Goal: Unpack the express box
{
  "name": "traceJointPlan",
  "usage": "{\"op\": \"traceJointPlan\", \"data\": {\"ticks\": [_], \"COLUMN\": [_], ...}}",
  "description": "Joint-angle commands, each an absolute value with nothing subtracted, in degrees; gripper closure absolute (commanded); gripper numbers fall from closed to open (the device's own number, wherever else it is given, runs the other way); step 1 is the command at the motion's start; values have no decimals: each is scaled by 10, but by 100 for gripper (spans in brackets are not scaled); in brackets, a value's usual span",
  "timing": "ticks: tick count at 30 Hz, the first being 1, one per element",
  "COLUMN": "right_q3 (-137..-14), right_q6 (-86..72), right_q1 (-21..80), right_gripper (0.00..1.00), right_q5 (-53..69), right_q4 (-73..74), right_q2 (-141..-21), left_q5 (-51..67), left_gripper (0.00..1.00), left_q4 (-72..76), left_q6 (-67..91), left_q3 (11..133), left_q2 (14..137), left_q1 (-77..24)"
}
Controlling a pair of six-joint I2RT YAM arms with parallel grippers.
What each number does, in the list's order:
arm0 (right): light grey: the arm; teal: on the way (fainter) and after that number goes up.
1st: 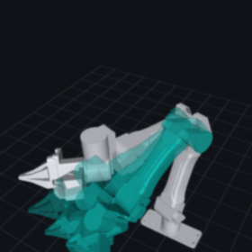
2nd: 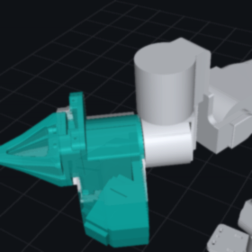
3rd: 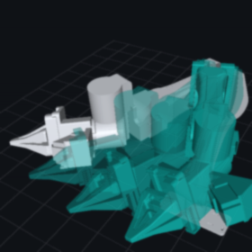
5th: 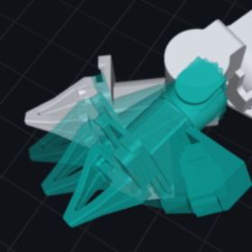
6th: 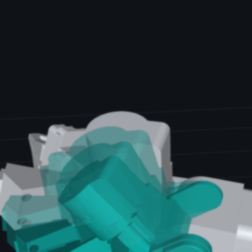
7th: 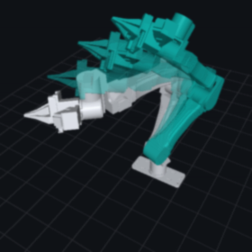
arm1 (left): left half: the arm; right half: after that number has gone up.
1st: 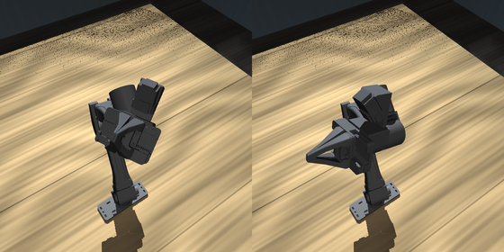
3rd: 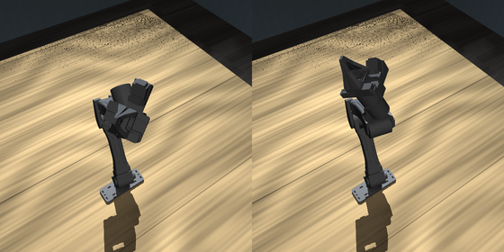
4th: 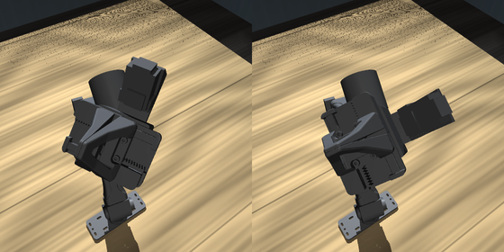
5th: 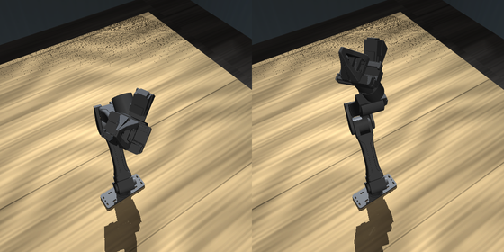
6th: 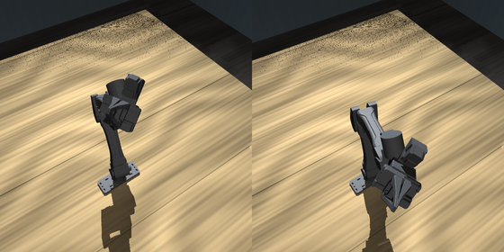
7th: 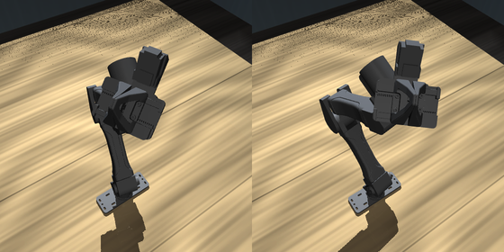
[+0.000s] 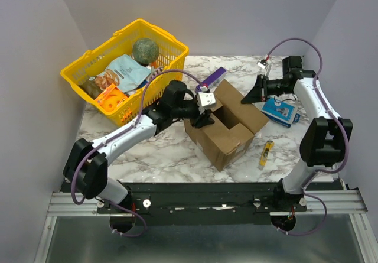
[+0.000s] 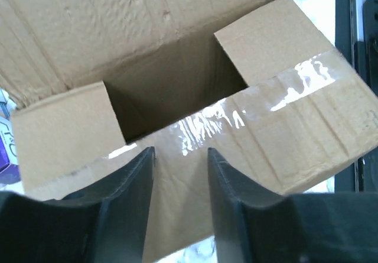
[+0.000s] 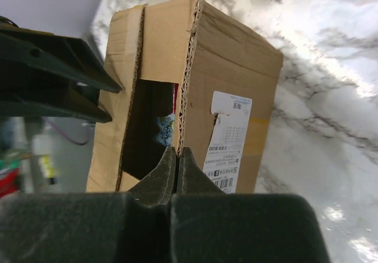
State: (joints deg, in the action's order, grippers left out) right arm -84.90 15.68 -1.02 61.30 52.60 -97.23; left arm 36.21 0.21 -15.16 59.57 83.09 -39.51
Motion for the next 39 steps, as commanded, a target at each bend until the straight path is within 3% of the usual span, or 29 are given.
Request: {"op": "traceJointPlan", "data": {"ticks": [1, 4, 10, 11, 13, 17, 39], "right_q3": [-848, -885, -968, -984, -1020, -1058, -1184], "right_q6": [241, 264, 302, 307, 312, 320, 389], "right_q1": [-11, -11, -11, -11, -11, -8, 28], "right_gripper": [100, 100, 100, 100, 100, 100, 100], "right_q5": [611, 624, 618, 616, 615, 617, 560], "right_q4": [639, 663, 693, 696, 699, 700, 730], "right_q2": [-1054, -1087, -1138, -1146, -1163, -1173, -1131], "left_q5": [423, 481, 558, 564, 570, 557, 529], "left_gripper": [44, 38, 31, 29, 27, 18, 18], "left_q4": [-154, -360, -797, -851, -870, -870, -870], "left_q6": [-261, -392, -559, -580, -541, -635, -485], "left_q3": [744, 856, 1245, 1362, 1416, 1329, 1337], "left_q2": [860, 930, 1155, 1187, 1219, 1187, 1279], "left_q1": [-397, -397, -385, -384, -383, -394, -399]}}
